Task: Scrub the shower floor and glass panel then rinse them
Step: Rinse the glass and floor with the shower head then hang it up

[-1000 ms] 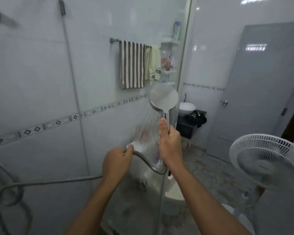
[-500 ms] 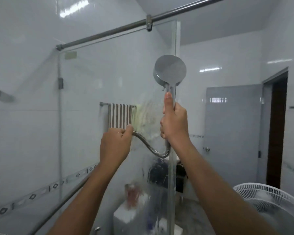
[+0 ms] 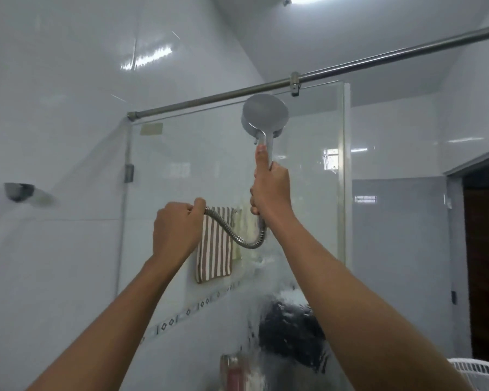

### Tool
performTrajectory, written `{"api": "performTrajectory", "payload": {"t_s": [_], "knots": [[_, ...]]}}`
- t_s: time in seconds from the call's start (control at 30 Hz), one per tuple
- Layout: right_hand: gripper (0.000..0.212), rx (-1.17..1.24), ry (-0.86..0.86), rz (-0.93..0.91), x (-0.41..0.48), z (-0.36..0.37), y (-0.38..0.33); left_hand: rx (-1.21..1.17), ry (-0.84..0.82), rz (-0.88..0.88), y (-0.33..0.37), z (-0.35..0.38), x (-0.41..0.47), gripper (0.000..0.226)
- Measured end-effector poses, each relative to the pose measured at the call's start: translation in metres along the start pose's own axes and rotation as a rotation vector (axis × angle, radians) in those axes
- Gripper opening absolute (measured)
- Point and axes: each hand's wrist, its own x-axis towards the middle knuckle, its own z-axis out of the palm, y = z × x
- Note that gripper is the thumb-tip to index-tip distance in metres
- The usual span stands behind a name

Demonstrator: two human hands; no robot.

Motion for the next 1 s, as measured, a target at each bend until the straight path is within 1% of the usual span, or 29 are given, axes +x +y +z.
{"api": "performTrajectory", "payload": {"t_s": [0.13, 0.2, 0.33, 0.43, 0.6, 0.7, 0.8, 0.87, 1.0], "knots": [[0.07, 0.002, -0.037, 0.036, -0.003, 0.048, 0.023, 0.062, 0.004, -0.045, -0.04, -0.019, 0.014, 0.056], [0.067, 0.022, -0.048, 0.049, -0.004, 0.069, 0.037, 0.083, 0.006, -0.064, -0.062, -0.027, 0.022, 0.057], [0.063, -0.01, -0.047, 0.037, 0.002, 0.107, 0.058, 0.099, 0.009, -0.094, -0.098, -0.034, 0.039, 0.058], [0.066, -0.012, -0.05, 0.022, 0.013, 0.137, 0.06, 0.082, 0.027, -0.118, -0.118, -0.04, 0.059, 0.057], [0.06, 0.057, -0.067, 0.001, 0.032, 0.189, 0.053, 0.056, 0.086, -0.126, -0.141, -0.055, 0.098, 0.053], [0.06, 0.048, -0.104, -0.001, 0.035, 0.22, 0.055, 0.076, 0.115, -0.132, -0.158, -0.069, 0.115, 0.054], [0.062, 0.009, -0.155, 0.012, 0.02, 0.244, 0.072, 0.112, 0.121, -0.142, -0.181, -0.08, 0.112, 0.054], [0.063, -0.023, -0.189, 0.015, 0.002, 0.253, 0.09, 0.145, 0.09, -0.15, -0.198, -0.084, 0.1, 0.055], [0.059, 0.007, -0.232, 0.112, -0.038, 0.257, 0.123, 0.18, 0.03, -0.188, -0.237, -0.086, 0.064, 0.058]]}}
